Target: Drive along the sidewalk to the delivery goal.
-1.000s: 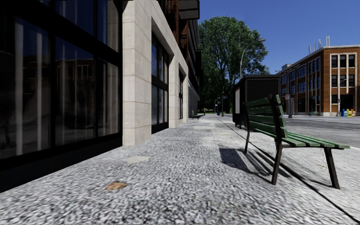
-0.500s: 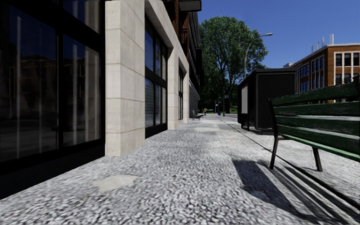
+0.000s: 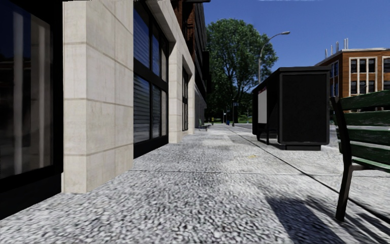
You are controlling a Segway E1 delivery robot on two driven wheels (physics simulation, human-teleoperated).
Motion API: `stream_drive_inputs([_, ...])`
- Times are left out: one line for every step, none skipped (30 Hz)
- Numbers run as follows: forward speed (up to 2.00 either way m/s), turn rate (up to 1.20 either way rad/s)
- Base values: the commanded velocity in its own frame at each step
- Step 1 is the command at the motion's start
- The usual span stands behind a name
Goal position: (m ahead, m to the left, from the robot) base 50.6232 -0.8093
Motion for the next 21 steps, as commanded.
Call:
stream_drive_inputs([2.00, -0.31])
stream_drive_inputs([2.00, -0.31])
stream_drive_inputs([2.00, -0.31])
stream_drive_inputs([2.00, -0.31])
stream_drive_inputs([2.00, -0.31])
stream_drive_inputs([2.00, -0.31])
stream_drive_inputs([2.00, -0.31])
stream_drive_inputs([2.00, -0.31])
stream_drive_inputs([2.00, -0.31])
stream_drive_inputs([2.00, -0.31])
stream_drive_inputs([2.00, -0.31])
stream_drive_inputs([2.00, -0.31])
stream_drive_inputs([2.00, -0.31])
stream_drive_inputs([2.00, -0.31])
stream_drive_inputs([2.00, -0.31])
stream_drive_inputs([2.00, -0.31])
stream_drive_inputs([2.00, -0.31])
stream_drive_inputs([2.00, -0.31])
stream_drive_inputs([2.00, -0.31])
stream_drive_inputs([2.00, -0.26])
stream_drive_inputs([2.00, -0.02])
